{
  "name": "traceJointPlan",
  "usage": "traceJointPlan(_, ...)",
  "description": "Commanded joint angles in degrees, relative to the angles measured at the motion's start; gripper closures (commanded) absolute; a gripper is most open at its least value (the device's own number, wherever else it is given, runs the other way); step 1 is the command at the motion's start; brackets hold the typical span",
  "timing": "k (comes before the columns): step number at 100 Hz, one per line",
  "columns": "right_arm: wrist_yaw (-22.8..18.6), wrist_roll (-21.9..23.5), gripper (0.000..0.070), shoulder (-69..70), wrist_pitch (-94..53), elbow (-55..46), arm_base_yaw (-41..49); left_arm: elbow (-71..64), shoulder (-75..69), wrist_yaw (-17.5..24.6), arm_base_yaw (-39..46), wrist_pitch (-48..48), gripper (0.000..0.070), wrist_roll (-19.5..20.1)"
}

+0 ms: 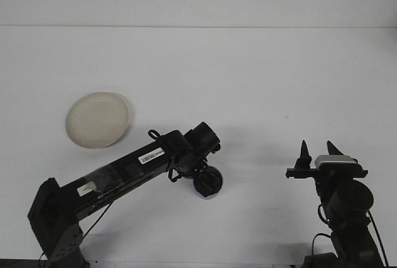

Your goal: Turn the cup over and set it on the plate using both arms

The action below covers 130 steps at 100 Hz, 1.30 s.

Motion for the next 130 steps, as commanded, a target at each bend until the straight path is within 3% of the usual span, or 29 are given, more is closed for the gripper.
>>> traceJointPlan(1, -0.02, -0.44, 0.0275, 0.20, 0.55, 0.26, 0.09, 1.16, 2.19, -0.31, -0.79, -0.07, 0.0244, 0.94)
traceJointPlan(7, -0.02, -0.44, 0.0275, 0.20, 0.52, 0.26, 0.09, 1.16, 2.82, -0.31, -0.81, -0.20, 0.0307, 1.20)
traceJointPlan(17, -0.02, -0.44, 0.0275, 0.20, 0.52, 0.26, 0.09, 1.16, 3.08, -0.31, -1.22, -0.07, 0.0574, 2.49)
traceJointPlan(24, -0.02, -0.44, 0.0275, 0.20, 0.52, 0.26, 0.09, 1.18, 2.97, -0.31, -1.60, -0.04, 0.0697, 3.21)
traceJointPlan(50, -0.02, -0.44, 0.0275, 0.20, 0.55, 0.26, 0.09, 4.17, 2.95, -0.92, -1.40, -4.02, 0.0696, 4.20)
traceJointPlan(74, 0.00, -0.46, 0.0275, 0.20, 0.55, 0.26, 0.09, 14.62, 2.86, -8.11, 3.39, -12.33, 0.0696, 5.51)
traceJointPlan(102, 0.00, -0.44, 0.0275, 0.20, 0.55, 0.26, 0.09, 24.37, 2.86, -14.84, 18.95, -16.33, 0.0696, 6.36)
traceJointPlan(130, 0.00, -0.46, 0.0275, 0.20, 0.55, 0.26, 0.09, 24.59, 2.97, -14.95, 38.40, -16.55, 0.0693, 6.34)
